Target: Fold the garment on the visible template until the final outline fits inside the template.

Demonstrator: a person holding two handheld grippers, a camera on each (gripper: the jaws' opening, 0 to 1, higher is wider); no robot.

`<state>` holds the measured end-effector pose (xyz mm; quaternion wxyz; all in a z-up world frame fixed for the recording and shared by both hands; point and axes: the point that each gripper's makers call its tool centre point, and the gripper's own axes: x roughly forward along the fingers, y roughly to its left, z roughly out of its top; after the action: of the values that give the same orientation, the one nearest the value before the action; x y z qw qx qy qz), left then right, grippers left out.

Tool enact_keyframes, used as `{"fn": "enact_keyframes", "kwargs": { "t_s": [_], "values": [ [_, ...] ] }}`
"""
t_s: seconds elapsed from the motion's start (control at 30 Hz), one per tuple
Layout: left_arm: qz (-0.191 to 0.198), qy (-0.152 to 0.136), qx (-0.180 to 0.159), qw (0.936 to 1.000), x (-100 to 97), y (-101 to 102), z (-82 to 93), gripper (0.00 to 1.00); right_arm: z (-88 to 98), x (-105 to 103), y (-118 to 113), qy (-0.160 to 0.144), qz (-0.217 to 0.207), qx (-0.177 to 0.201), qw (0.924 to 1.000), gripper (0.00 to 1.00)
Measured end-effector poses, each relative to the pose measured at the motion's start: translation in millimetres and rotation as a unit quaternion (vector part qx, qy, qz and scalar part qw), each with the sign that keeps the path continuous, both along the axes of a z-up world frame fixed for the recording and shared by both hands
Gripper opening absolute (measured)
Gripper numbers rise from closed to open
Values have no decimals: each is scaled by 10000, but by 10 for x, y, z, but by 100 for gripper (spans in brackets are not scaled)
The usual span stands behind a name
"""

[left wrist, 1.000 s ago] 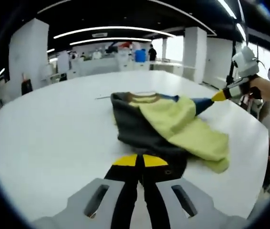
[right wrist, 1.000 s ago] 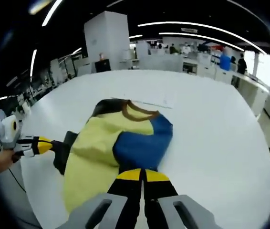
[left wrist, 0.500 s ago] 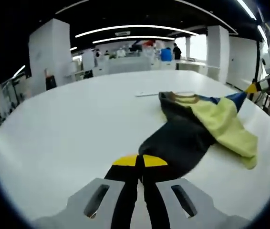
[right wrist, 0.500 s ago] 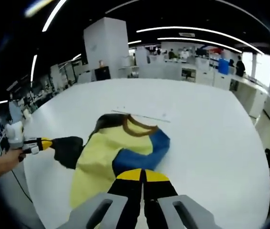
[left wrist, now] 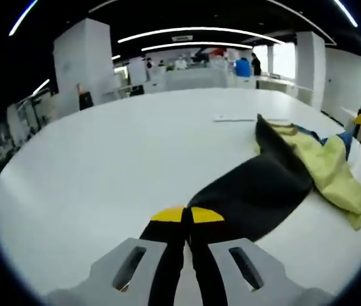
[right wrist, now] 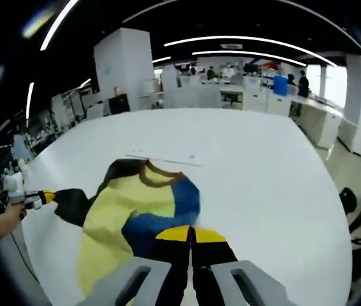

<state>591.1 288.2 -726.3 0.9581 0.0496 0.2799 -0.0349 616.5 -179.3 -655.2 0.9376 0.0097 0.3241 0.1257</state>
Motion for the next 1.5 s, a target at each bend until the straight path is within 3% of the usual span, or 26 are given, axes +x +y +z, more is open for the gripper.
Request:
{"fn": "enact_keyframes", "kwargs": {
  "t_s": [0.1, 0.37, 0.43, 0.8, 0.9, 1.2, 1.5],
  "values": [
    [75, 36, -50, 10000, -4, 61, -22, 0, -66, -7, -99, 109, -147, 83, 9998, 0],
    [389, 121, -103, 9991, -29, 200, -75, 0, -342, -171, 79, 395, 162, 96, 9990, 0],
    [486, 110, -181, 9986, -28, 246, -82, 0, -383, -210, 135, 406, 488, -156, 9979, 0],
    [942, -2, -281, 9952, -16, 503, -67, 0, -397, -284, 337, 446, 831, -53, 9955, 0],
    [1140, 5, -403, 9927, -29, 585, -82, 0, -404, -309, 414, 429, 1025, -111, 9937, 6],
    [906, 97, -398, 9950, -62, 508, -147, 0, -498, -328, 661, 408, 1506, -219, 9875, 26],
    [840, 125, -370, 9957, -55, 478, -151, 0, -669, -244, 798, 450, 1760, -355, 9827, 23]
  ]
}}
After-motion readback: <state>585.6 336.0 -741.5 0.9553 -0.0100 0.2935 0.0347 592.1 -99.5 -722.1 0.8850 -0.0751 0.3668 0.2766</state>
